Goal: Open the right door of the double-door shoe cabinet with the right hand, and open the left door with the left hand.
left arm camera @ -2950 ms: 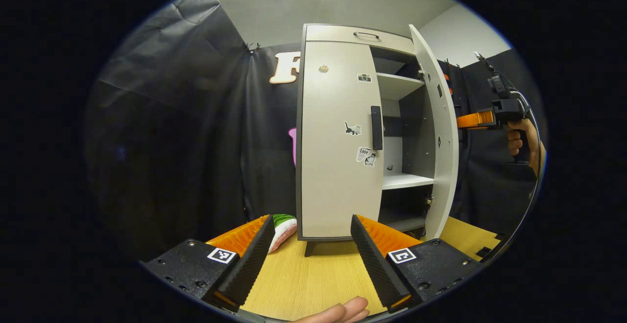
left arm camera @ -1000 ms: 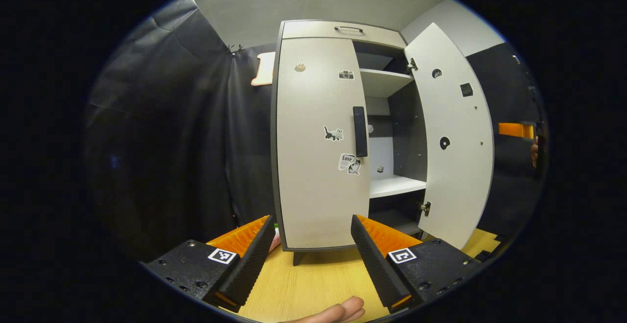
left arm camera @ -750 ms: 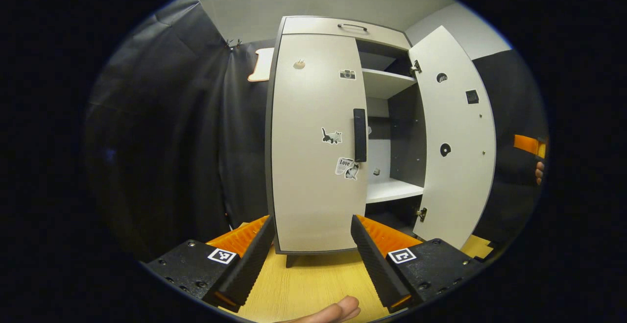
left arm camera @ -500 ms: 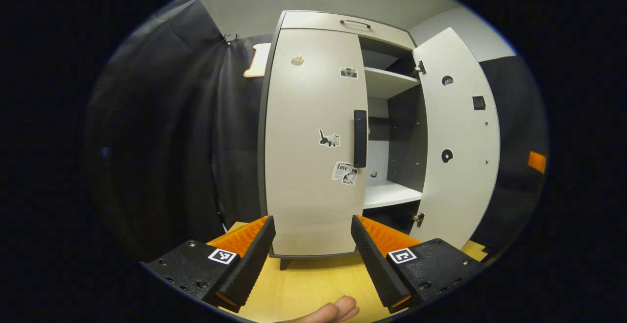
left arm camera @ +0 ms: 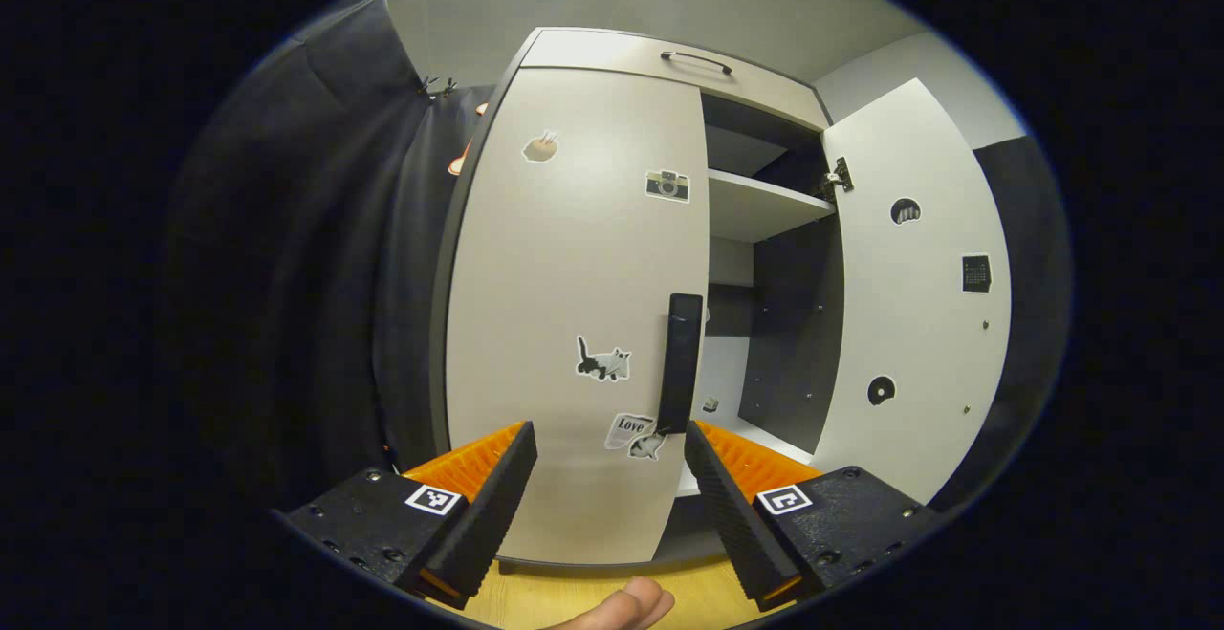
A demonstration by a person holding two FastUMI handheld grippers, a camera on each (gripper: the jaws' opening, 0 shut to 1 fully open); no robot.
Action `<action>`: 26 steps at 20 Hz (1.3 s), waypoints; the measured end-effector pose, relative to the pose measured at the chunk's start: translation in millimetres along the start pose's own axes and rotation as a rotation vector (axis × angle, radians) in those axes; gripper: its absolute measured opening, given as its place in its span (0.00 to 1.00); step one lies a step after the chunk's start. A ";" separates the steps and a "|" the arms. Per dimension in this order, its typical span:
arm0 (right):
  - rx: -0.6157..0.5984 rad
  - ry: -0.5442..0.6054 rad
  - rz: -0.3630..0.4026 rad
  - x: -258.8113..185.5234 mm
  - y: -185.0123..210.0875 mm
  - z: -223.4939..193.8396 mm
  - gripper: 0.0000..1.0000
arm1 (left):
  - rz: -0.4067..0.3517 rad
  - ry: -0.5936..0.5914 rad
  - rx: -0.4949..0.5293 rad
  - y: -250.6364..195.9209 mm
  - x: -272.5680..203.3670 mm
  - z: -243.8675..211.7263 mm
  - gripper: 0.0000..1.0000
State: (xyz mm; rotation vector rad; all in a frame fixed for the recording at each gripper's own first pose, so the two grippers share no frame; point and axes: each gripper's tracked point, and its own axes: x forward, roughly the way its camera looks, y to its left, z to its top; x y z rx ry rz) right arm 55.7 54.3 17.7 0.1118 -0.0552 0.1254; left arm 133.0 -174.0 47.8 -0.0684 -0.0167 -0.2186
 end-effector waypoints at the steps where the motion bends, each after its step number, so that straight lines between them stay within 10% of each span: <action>1: 0.015 -0.009 -0.001 -3.5 3.4 -0.3 0.99 | -0.012 0.007 0.012 -9.0 8.8 1.4 0.97; 14: 0.011 -0.053 -0.023 -43.4 13.6 -8.5 0.96 | -0.002 0.080 0.051 -51.1 109.7 -10.7 0.94; 19: 0.032 -0.063 -0.038 -51.7 1.7 -5.4 0.99 | 0.019 0.090 0.108 -36.7 131.1 -17.3 0.39; 26: 0.019 -0.027 -0.071 -45.5 -7.4 -15.6 0.99 | 0.083 0.145 0.035 -33.6 127.9 -22.8 0.31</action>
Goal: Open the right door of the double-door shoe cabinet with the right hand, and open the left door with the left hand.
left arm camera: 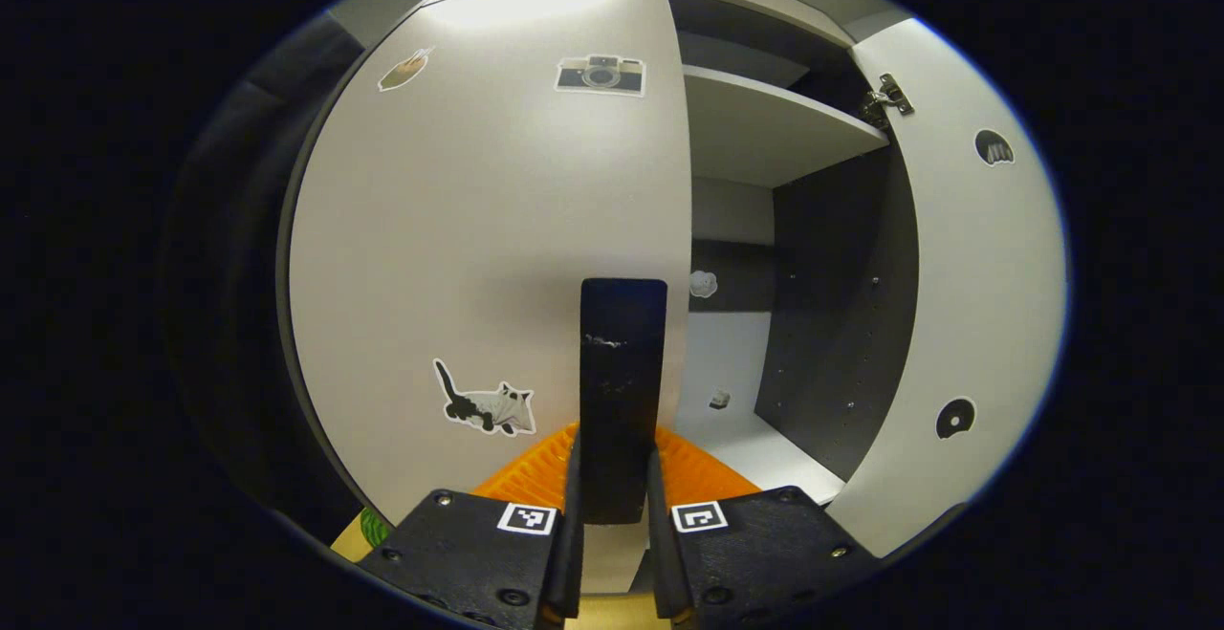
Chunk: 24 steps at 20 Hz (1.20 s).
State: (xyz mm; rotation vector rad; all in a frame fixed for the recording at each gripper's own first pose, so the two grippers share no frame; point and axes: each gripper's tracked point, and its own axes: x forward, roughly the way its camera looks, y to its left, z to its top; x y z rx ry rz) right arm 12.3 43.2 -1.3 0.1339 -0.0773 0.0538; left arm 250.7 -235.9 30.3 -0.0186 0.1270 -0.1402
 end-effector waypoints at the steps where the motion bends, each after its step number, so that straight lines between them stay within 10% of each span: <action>1: 0.001 0.005 -0.001 -0.4 -0.4 -1.5 0.99 | -0.005 0.009 0.002 -0.2 0.1 -0.9 0.28; 24: -0.006 0.032 0.078 1.0 66.4 6.0 0.99 | -0.231 0.030 0.011 15.6 -31.8 1.0 0.22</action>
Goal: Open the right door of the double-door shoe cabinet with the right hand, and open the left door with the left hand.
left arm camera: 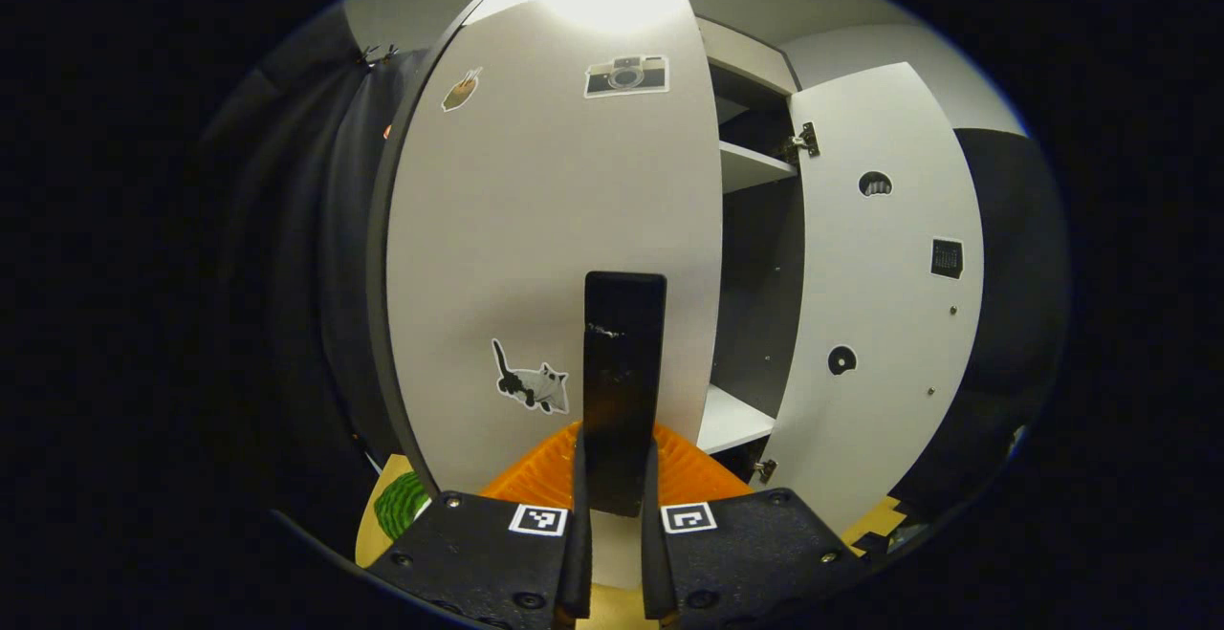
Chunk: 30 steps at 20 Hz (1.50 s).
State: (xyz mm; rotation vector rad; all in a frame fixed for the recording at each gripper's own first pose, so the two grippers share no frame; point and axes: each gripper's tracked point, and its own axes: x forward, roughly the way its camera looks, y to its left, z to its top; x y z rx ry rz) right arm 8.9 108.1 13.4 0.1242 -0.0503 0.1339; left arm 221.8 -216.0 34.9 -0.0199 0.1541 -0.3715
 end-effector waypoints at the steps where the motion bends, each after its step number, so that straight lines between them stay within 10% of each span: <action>1: -0.007 0.002 0.013 -0.9 5.5 -0.9 0.99 | 0.000 0.002 0.004 1.5 -0.8 -0.7 0.22; 30: -0.020 -0.007 0.028 8.2 19.5 -10.6 0.96 | 0.271 -0.032 0.121 74.0 -27.2 5.8 0.05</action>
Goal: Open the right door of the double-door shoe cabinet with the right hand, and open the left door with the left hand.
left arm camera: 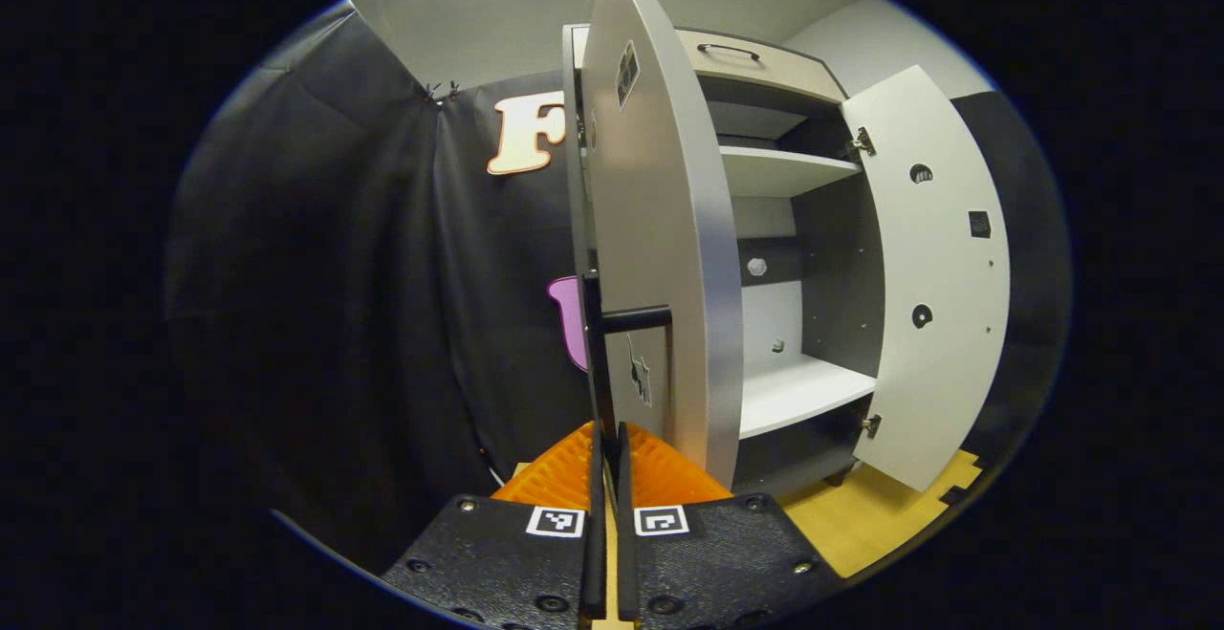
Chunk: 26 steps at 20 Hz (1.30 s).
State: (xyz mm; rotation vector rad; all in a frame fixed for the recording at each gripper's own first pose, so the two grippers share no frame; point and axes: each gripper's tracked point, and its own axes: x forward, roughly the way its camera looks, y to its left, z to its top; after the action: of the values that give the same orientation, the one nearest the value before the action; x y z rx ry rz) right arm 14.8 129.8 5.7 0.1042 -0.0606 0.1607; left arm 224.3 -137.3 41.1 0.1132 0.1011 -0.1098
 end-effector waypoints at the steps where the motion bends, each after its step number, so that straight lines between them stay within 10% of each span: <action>1: 0.003 0.002 -0.002 -1.2 -0.1 -0.5 0.99 | 0.018 0.002 0.001 3.0 -0.1 -0.5 0.05; 16: 0.001 0.026 -0.034 2.7 -5.0 -6.2 0.99 | 0.035 -0.049 -0.008 10.3 -0.2 4.0 0.10; 20: -0.027 0.031 -0.063 12.6 -15.0 -10.3 0.99 | 0.061 0.003 -0.015 7.5 -14.9 -6.7 0.58; 26: -0.033 0.056 -0.061 22.4 -11.2 -23.5 0.99 | 0.046 -0.041 -0.047 -3.5 -22.8 -5.2 0.97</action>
State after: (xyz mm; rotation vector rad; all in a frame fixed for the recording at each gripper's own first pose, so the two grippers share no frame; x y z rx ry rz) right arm 39.8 124.8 -17.3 0.0691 -0.0044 0.1011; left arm 200.9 -137.8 38.0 0.0659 0.0601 -0.0634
